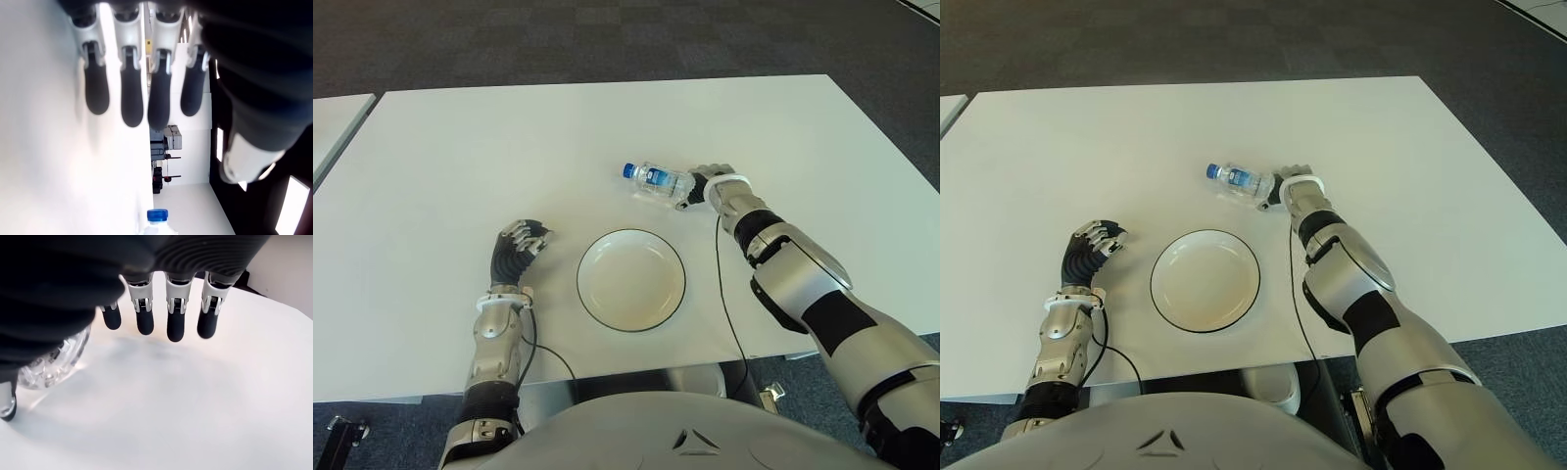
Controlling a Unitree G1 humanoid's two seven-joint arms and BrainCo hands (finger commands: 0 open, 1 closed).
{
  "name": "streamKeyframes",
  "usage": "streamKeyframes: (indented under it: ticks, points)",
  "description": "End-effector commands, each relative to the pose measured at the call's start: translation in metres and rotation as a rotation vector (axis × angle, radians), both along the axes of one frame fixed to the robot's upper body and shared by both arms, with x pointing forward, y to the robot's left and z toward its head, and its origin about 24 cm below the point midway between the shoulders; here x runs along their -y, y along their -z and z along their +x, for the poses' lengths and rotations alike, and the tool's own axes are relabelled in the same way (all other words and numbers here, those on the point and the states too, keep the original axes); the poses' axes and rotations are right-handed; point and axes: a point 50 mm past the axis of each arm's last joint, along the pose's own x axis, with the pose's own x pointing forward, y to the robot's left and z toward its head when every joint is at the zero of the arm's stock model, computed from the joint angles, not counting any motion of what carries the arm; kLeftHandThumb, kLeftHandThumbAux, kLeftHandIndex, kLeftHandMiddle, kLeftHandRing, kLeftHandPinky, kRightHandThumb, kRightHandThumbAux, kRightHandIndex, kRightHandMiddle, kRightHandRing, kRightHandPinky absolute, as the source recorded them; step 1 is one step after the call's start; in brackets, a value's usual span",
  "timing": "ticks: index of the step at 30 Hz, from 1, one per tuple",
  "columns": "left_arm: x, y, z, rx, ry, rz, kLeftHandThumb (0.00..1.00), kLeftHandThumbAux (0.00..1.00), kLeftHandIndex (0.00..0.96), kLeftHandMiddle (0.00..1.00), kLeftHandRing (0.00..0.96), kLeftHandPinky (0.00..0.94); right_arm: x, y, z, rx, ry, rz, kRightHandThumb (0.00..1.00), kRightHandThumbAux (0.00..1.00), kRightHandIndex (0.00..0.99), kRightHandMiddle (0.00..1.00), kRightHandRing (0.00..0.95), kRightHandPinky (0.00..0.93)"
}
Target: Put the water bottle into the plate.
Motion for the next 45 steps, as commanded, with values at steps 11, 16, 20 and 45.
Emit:
streamKeyframes:
  ticks: [11,16,20,45]
  points:
    - [0.000,0.008,-0.004,-0.042,-0.015,-0.016,0.704,0.712,0.429,0.479,0.473,0.474,0.001,0.009,-0.005,0.010,0.044,0.044,0.629,0.562,0.068,0.028,0.033,0.078]
    - [-0.001,0.008,-0.005,-0.049,-0.017,-0.010,0.704,0.712,0.429,0.478,0.471,0.471,-0.005,-0.011,0.006,0.047,0.049,0.043,0.643,0.532,0.035,0.004,0.005,0.012]
    - [-0.001,0.008,-0.005,-0.047,-0.020,-0.013,0.704,0.712,0.429,0.477,0.467,0.469,-0.004,-0.022,0.011,0.082,0.050,0.025,0.649,0.469,0.009,0.001,0.001,0.003]
    - [-0.001,0.007,-0.003,-0.034,-0.016,-0.021,0.703,0.712,0.428,0.485,0.481,0.483,-0.025,-0.065,0.028,0.207,-0.017,0.003,0.640,0.310,0.000,0.000,0.000,0.000]
